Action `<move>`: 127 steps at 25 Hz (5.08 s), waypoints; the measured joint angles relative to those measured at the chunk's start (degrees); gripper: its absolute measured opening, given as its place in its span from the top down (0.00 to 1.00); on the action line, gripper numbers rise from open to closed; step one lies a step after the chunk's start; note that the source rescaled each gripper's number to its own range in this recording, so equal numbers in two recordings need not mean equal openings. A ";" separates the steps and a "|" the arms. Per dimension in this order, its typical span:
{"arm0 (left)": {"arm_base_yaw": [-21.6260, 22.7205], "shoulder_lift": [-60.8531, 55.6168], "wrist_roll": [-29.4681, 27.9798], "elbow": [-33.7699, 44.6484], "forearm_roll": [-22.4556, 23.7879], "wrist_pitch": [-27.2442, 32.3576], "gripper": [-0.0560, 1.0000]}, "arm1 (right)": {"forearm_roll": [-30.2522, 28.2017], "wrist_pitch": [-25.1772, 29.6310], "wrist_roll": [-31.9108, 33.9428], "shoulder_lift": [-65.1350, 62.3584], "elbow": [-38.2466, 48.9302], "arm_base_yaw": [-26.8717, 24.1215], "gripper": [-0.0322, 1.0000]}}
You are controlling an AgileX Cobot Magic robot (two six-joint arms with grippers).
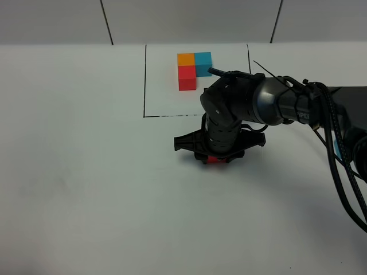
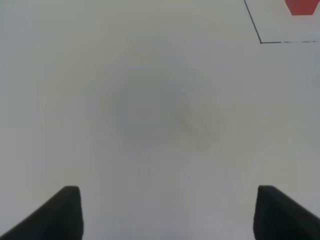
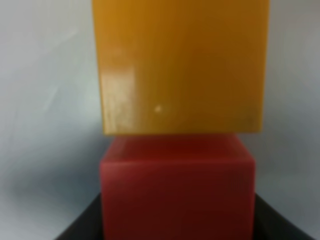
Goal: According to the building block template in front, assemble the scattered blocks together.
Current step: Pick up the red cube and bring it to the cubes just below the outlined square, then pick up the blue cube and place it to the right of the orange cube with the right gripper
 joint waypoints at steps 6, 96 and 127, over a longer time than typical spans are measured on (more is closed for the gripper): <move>0.00 0.00 0.00 0.00 0.00 0.00 0.41 | -0.45 -0.73 0.00 0.07 0.00 -0.28 0.95; 0.00 0.00 0.00 0.00 0.00 0.00 0.42 | 16.31 -6.19 -56.65 -14.77 21.24 -43.28 0.17; 0.00 0.00 0.00 0.00 0.00 0.00 0.42 | 1.23 16.60 -101.38 -3.75 -11.27 -14.34 0.95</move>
